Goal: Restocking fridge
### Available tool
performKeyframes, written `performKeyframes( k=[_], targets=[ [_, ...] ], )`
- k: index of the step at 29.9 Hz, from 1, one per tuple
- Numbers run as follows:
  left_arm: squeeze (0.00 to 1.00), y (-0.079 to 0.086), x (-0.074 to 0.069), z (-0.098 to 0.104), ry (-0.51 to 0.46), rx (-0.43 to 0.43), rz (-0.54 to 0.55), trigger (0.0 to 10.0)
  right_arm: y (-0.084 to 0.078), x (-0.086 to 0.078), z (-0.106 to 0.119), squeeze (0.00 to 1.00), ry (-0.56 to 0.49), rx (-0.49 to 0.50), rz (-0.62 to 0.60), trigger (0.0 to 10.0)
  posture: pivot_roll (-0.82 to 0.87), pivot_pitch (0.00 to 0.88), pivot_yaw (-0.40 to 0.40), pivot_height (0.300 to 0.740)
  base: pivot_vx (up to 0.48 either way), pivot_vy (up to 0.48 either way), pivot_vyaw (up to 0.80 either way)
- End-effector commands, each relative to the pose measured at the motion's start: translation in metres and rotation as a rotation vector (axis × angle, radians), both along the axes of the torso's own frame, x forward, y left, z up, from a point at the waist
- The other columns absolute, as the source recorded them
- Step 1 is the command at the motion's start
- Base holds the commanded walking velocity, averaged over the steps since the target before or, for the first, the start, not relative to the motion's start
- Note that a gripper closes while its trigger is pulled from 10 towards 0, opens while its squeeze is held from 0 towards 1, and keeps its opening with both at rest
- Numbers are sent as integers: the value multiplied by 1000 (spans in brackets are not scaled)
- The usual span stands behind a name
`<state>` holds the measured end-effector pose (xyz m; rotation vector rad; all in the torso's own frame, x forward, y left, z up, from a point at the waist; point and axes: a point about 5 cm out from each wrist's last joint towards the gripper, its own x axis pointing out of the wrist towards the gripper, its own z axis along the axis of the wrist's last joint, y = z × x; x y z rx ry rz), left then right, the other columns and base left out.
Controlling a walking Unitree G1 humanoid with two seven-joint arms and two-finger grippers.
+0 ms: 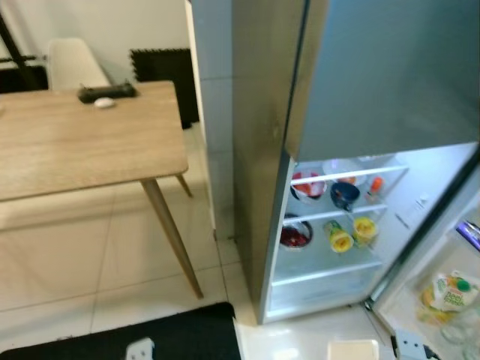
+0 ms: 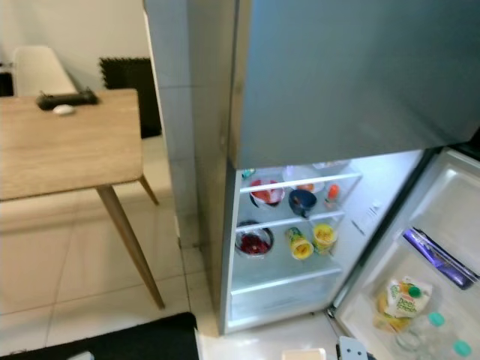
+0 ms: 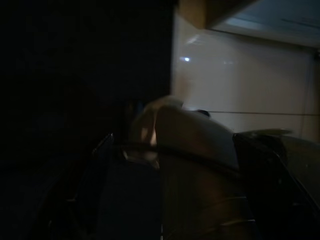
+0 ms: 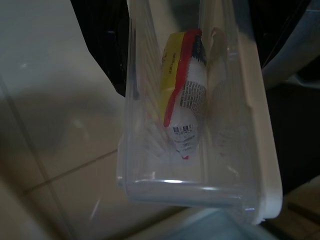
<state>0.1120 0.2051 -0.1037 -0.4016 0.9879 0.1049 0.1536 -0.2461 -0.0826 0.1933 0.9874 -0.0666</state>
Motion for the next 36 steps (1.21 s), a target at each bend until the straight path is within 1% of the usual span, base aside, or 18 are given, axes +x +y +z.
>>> performKeyframes(
  k=[1, 7, 11, 16, 24, 28, 35, 36],
  targets=[
    [0, -1, 4, 1, -8, 2, -8, 10000, -1, 1, 1, 0, -5, -11, 26, 10000, -67, 0, -43, 740, 0, -465, 800],
    [0, -2, 5, 1, -9, 0, -9, 10000, 0, 1, 1, 0, -10, 0, 34, 10000, -68, 0, -42, 740, 0, -465, 800],
    [0, -2, 5, 1, -8, 0, -9, 10000, -2, 1, 1, 0, -2, -19, 30, 10000, -68, 0, -42, 740, 0, -465, 800],
    [0, -2, 4, 1, -7, 1, -9, 10000, -2, 2, 1, 0, -5, -31, 18, 10000, -68, 0, -42, 740, 0, -465, 0],
    [0, -2, 3, 1, -6, 2, -4, 10000, -1, 5, 3, 0, -24, -18, 18, 10000, -67, 0, -45, 740, 0, -443, 0],
    [0, -2, 5, 1, -10, 8, 16, 10000, 1, 10, 5, 0, -46, -4, 27, 10000, -67, 0, -48, 740, 0, 0, 0],
    [0, -1, 6, 1, -11, 20, 27, 10000, 2, 13, 6, 0, -55, 3, 33, 10000, -67, 0, -48, 740, 0, 0, 0],
    [0, -1, 6, 1, -13, 11, 37, 10000, 3, 13, 6, 0, -57, 7, 36, 10000, -69, 0, -47, 740, 0, 0, 0]
  ],
)
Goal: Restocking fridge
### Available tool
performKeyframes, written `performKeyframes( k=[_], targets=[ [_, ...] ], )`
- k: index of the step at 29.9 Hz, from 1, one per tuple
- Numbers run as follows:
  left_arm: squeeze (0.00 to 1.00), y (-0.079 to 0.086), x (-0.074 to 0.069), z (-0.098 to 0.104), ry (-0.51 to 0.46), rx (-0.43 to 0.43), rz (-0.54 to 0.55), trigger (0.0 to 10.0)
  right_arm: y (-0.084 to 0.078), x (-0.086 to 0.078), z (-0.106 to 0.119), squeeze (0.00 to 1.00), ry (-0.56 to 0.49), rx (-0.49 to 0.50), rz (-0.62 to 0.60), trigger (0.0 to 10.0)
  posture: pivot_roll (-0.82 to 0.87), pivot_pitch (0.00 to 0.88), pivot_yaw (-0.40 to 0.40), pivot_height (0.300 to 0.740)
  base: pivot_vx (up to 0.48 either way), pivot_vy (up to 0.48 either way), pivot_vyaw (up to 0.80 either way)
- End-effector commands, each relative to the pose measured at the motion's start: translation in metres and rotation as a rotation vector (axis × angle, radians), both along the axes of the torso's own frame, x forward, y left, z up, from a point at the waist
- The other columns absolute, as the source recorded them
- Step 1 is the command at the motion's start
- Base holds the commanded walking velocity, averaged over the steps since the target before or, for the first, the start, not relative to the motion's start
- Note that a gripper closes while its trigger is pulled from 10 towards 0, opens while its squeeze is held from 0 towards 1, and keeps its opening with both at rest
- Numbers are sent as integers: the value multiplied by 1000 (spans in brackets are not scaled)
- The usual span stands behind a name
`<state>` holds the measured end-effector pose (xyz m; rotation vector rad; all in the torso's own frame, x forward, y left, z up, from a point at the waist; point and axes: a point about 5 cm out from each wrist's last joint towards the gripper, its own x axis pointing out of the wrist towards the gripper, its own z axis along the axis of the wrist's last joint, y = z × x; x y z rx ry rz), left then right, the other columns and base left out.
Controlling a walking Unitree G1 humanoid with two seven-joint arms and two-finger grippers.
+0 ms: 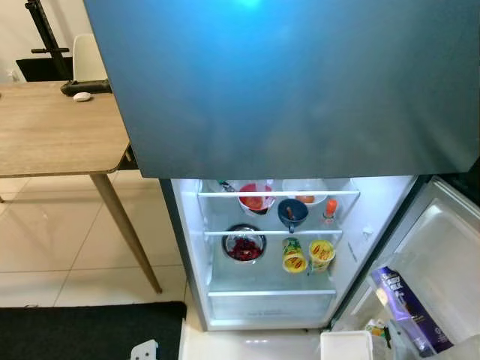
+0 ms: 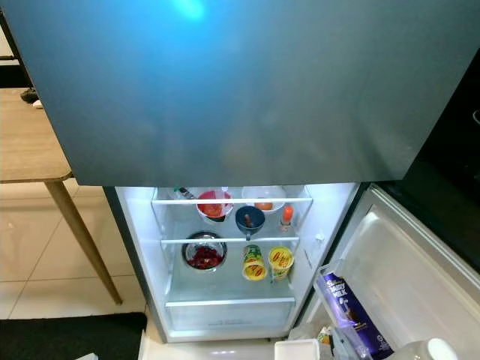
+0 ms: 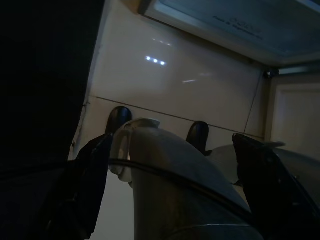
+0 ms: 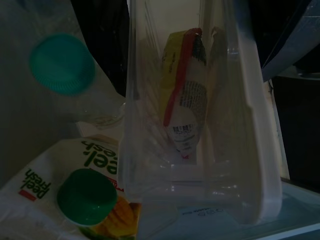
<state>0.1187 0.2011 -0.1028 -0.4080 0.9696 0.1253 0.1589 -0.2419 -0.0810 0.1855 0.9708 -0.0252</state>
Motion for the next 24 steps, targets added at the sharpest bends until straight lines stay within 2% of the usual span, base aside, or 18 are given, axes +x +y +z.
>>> performKeyframes(
  k=[1, 4, 12, 19, 24],
  targets=[
    [0, 3, -1, 0, 1, 5, 14, 10000, -1, 8, 4, 0, -37, -3, -1, 10000, -69, 0, -47, 740, 0, 0, 0],
    [0, 3, 0, 0, 2, 8, -11, 10000, 1, 7, 4, 0, -34, 3, 11, 10000, -69, 0, -47, 740, 0, 0, 0],
    [0, 2, 0, 1, -3, 7, -14, 10000, 3, 4, 2, 0, -20, 13, 32, 10000, -65, 0, -48, 740, 285, 0, 0],
    [0, 3, 0, 1, -1, 12, -21, 10000, 19, 3, 0, 0, -25, 128, 108, 10000, -67, 0, -47, 740, 320, 0, 0],
    [0, 3, 1, 1, -4, 9, -20, 10000, 30, 11, 2, 0, -54, 182, 137, 10000, -66, 0, -48, 740, 329, 0, 0]
  ],
)
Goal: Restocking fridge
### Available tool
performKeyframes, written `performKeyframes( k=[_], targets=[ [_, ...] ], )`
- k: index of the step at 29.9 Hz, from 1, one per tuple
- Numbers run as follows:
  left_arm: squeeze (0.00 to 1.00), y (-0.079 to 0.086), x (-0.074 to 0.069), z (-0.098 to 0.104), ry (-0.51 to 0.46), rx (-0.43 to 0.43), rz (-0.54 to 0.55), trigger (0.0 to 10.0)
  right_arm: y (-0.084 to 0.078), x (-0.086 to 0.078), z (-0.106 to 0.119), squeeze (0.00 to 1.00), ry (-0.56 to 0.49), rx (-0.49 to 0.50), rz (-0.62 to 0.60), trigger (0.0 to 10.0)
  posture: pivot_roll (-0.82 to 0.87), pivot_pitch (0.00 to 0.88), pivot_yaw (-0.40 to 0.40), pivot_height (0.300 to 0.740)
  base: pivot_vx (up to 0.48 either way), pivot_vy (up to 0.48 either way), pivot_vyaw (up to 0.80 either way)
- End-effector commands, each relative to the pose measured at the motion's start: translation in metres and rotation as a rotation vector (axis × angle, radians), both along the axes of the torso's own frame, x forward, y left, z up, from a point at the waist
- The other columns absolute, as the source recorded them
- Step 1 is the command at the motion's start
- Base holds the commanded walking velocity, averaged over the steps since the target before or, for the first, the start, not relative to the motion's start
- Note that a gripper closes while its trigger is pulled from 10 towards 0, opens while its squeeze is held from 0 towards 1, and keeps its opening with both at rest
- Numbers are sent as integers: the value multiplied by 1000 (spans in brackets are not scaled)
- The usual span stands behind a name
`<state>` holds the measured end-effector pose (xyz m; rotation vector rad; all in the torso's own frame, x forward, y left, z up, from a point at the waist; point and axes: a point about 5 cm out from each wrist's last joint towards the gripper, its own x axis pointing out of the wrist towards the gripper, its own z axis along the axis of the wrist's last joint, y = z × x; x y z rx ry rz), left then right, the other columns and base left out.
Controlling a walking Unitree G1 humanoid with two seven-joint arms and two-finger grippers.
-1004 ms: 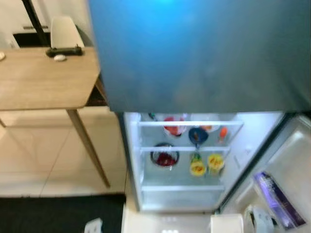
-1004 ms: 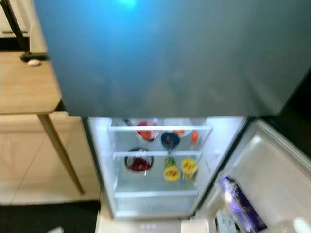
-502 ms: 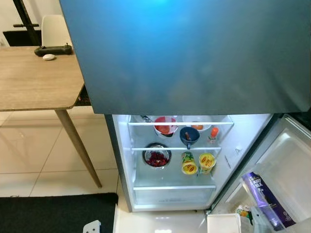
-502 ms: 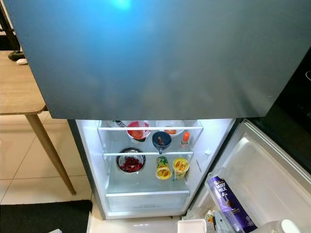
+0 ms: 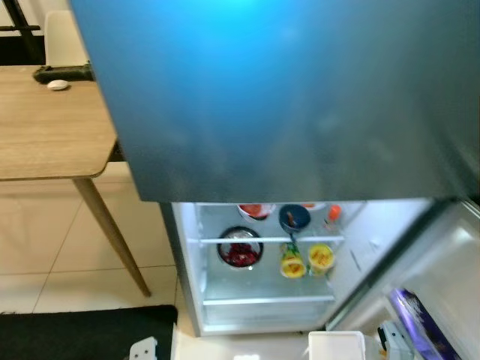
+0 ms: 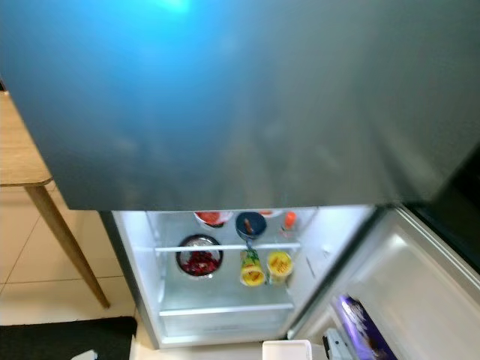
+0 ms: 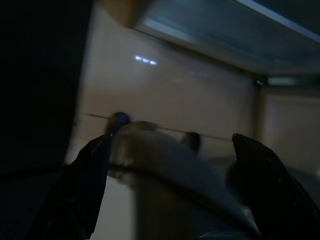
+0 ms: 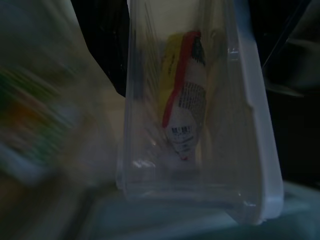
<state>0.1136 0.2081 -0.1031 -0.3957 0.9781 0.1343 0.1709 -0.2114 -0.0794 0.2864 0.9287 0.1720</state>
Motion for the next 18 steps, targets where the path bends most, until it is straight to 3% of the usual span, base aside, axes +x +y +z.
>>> performKeyframes(
  k=[1, 5, 12, 18],
  targets=[
    [0, -4, 6, 1, -14, -5, -20, 10000, 0, 0, 1, 0, -4, 11, 18, 10000, -66, 0, -48, 740, 330, 0, 0],
    [0, -5, 6, 1, -24, -14, -20, 10000, 0, 1, 1, 0, -8, 12, 24, 10000, -65, 0, -49, 740, 269, 0, 0],
    [0, -7, 5, 1, -18, -14, -48, 10000, -2, -1, 1, 0, -3, 14, 24, 10000, -66, 0, -50, 740, 0, 0, 0],
    [0, -11, 5, 0, -13, -23, -41, 10000, -3, -4, 1, 0, -2, 37, 28, 10000, -71, 0, -49, 740, 0, -422, 0]
  ],
)
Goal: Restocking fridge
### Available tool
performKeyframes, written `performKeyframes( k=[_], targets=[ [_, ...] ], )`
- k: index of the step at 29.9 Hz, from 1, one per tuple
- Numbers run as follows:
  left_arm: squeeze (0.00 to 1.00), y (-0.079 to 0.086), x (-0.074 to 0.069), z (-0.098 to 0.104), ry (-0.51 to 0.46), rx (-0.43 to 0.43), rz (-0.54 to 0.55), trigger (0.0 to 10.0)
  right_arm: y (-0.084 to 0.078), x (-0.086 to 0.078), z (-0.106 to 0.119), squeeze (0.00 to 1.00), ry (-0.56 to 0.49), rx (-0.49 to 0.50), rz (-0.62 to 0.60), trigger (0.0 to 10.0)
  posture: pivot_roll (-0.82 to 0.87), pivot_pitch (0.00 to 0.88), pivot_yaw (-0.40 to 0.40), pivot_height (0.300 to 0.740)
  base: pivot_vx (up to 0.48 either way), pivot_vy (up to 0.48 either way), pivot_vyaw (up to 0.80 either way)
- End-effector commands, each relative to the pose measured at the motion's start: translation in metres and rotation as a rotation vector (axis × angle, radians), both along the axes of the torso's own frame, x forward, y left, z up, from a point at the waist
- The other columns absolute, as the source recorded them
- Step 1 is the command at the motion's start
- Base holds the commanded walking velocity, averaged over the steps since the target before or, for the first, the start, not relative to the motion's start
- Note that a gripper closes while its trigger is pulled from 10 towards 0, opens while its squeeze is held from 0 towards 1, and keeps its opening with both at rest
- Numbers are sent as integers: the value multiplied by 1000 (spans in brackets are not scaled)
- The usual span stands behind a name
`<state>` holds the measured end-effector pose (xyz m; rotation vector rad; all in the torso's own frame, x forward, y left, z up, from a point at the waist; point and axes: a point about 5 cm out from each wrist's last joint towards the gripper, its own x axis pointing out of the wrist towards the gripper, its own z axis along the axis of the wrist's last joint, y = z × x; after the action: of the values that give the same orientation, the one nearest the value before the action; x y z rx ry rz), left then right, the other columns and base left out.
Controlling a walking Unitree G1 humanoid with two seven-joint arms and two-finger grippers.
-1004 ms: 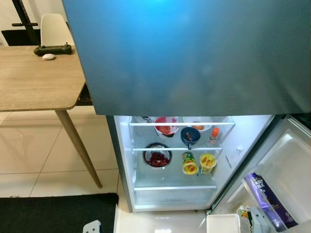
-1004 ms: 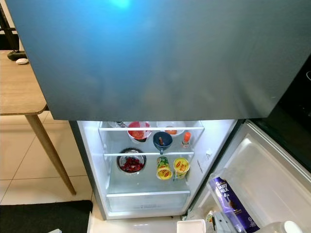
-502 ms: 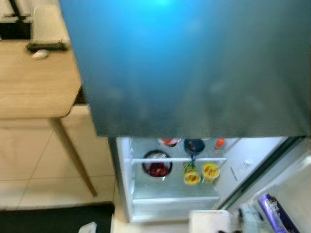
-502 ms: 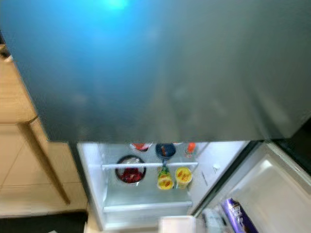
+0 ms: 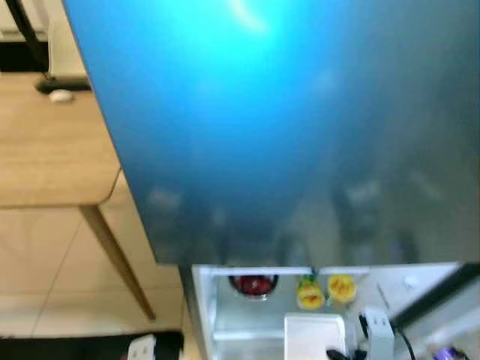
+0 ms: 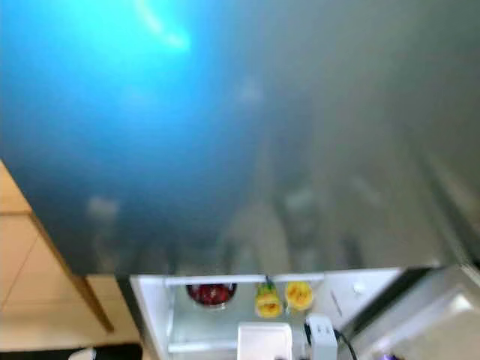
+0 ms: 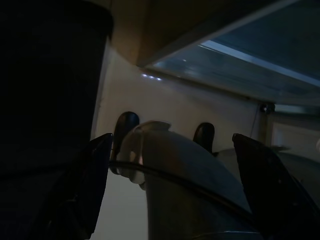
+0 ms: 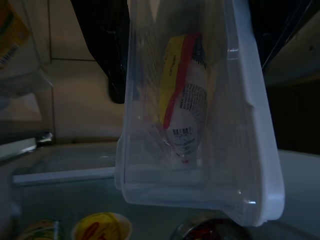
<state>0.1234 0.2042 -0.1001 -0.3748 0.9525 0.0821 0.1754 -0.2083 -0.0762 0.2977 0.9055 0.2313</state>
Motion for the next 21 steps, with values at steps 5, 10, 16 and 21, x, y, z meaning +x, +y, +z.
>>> performKeyframes(
  k=[5, 10, 16, 21],
  targets=[
    [0, -7, -3, -2, 7, -12, -23, 10000, -1, -3, 1, 0, -1, 70, 29, 10000, -71, 0, -49, 740, 0, 0, 0],
    [0, -9, 7, 2, -47, -17, -55, 10000, 12, 19, 15, 0, -82, 225, 90, 10000, -75, 0, -47, 740, 0, 0, 0],
    [0, -9, 7, 2, -47, -17, -55, 10000, 12, 19, 15, 0, -82, 225, 90, 10000, -75, 0, -47, 740, 0, 0, 0],
    [0, -18, 33, 14, -166, -12, -204, 10000, 35, 68, 51, 0, -286, 402, 160, 10000, -81, 0, -50, 740, 0, 0, 0]
  ],
)
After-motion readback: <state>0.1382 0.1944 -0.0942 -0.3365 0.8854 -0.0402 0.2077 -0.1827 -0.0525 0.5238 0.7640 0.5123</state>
